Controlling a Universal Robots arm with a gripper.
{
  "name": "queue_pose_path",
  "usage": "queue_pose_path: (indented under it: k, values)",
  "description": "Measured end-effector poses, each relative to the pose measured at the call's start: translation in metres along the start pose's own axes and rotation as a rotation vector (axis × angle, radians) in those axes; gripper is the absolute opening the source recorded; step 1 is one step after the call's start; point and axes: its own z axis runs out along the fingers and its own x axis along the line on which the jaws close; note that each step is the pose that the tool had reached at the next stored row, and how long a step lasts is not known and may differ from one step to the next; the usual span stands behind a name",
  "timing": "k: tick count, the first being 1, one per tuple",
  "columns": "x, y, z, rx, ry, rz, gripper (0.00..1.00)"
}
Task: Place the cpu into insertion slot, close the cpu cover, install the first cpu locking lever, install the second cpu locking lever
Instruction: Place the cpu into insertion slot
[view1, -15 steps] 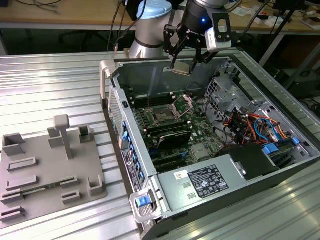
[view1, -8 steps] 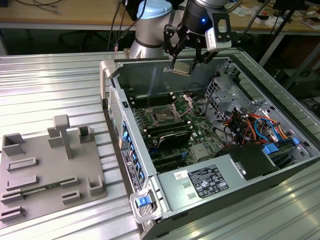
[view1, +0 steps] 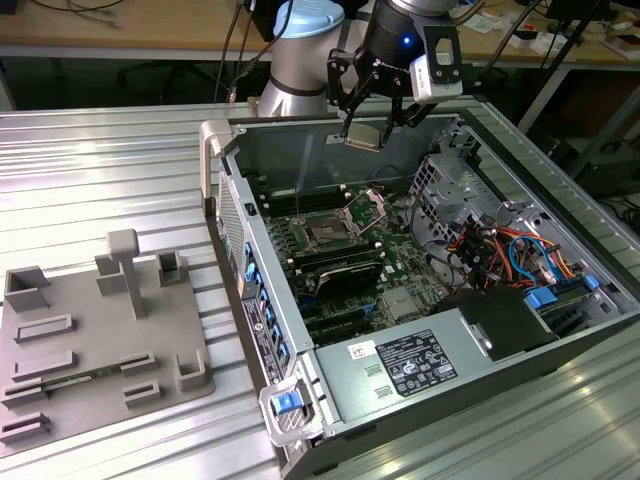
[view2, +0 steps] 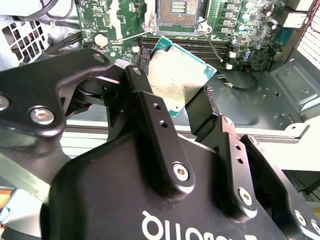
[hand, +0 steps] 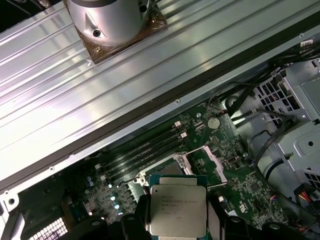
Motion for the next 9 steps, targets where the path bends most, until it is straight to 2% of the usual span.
queue_pose_path:
  k: [9]
  values:
    - [0.0000,0.0000,0.0000,-0.0006,-0.0028,0.031,0.55]
